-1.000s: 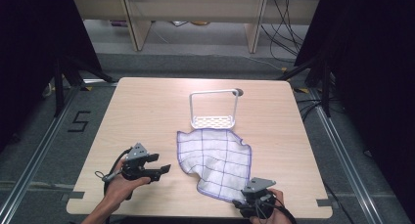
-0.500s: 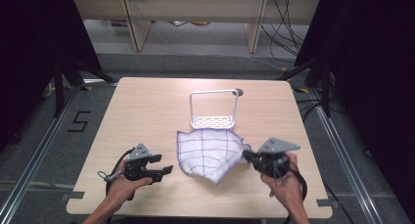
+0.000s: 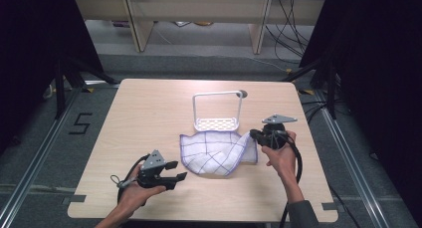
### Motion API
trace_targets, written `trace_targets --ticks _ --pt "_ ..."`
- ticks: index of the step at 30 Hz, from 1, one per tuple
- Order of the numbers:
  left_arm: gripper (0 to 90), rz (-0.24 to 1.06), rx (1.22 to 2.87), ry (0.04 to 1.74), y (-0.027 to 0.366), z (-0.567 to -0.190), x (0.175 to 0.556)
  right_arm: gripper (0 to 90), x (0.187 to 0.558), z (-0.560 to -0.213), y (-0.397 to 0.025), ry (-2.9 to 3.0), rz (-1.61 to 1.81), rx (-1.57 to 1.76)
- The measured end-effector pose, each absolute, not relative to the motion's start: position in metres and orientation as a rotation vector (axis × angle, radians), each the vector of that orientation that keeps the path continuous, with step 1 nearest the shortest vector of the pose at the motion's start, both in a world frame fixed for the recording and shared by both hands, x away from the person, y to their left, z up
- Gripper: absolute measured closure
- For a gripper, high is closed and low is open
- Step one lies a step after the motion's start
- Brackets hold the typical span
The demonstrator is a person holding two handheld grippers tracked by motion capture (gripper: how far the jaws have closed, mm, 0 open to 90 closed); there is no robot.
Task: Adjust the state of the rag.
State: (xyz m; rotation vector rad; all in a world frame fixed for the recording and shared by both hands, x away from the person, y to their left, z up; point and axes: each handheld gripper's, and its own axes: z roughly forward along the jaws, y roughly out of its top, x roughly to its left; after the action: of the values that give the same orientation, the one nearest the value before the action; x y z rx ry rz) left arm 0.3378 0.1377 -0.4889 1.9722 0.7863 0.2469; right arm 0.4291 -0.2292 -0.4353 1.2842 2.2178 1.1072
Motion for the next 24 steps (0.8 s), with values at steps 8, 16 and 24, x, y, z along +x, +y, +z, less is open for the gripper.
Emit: trace_targets --ticks 8,16,24 --pt "44.4 0.288 2.028 0.637 0.086 -0.493 0.343 88.1 0.434 -0.441 -0.234 2.211 1.105 1.264" --pt "61.1 0.42 2.136 0.553 0.056 -0.499 0.359 87.9 0.433 -0.443 -0.234 2.221 1.12 1.295" --pt "87.5 0.337 2.08 0.574 0.066 -0.479 0.372 88.0 0.426 -0.44 -0.237 2.241 1.115 1.283"
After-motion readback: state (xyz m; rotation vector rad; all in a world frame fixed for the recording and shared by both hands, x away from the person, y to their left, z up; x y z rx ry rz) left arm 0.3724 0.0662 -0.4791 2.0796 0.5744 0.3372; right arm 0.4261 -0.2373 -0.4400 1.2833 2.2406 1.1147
